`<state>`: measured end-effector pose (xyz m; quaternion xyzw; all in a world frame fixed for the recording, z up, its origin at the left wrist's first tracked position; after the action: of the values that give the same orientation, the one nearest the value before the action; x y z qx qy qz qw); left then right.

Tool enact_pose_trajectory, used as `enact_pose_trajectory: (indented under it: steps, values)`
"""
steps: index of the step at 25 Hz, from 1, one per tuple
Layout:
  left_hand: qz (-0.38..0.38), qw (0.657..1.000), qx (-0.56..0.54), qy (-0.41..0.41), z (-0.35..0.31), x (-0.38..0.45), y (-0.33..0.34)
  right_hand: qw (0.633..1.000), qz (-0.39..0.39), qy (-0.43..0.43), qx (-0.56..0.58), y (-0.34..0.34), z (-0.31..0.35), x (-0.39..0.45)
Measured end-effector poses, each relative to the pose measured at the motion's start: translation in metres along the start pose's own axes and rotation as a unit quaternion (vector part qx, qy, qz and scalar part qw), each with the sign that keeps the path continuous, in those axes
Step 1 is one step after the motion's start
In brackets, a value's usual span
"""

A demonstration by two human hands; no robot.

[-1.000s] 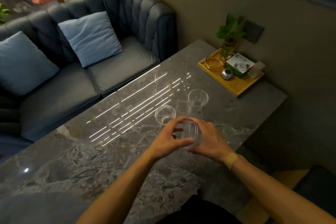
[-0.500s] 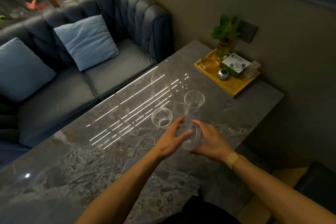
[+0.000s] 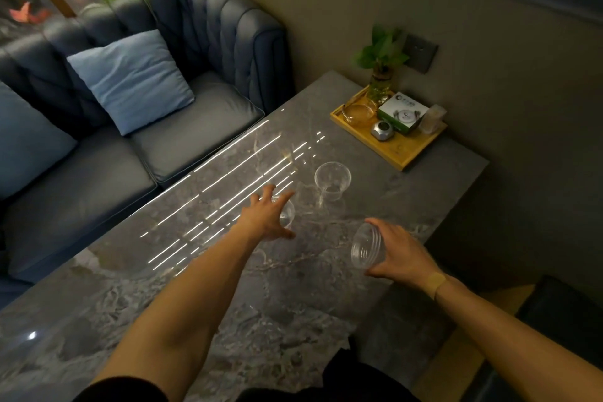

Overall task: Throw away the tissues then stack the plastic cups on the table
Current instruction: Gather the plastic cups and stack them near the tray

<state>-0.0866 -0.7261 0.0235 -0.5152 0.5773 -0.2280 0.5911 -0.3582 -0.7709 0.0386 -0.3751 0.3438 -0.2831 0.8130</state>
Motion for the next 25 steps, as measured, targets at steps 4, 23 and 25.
enact_pose_trajectory:
  steps: [4,23,25]
  values:
    - [0.008,0.998,0.059,-0.002,-0.002,0.009,0.003,1.0,-0.014,0.01,0.0,-0.006,-0.012,-0.006]
    - [-0.137,0.893,-0.416,0.103,-0.067,-0.072,-0.035,0.997,-0.054,-0.035,0.048,-0.026,0.023,0.005]
    - [-0.125,0.88,-0.447,0.102,-0.072,-0.075,-0.025,0.996,-0.061,-0.045,0.044,-0.026,0.029,0.003]
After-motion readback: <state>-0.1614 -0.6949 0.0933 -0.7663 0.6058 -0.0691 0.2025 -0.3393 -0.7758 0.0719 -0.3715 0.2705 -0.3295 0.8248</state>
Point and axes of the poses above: each hand's wrist, its own x-axis towards the middle knuckle, its own y-axis out of the palm, z = x × y, the point moved 10 cm from there along x, towards the middle knuckle, and after that the axes turned 4 degrees about -x, right-handed, at the moved point
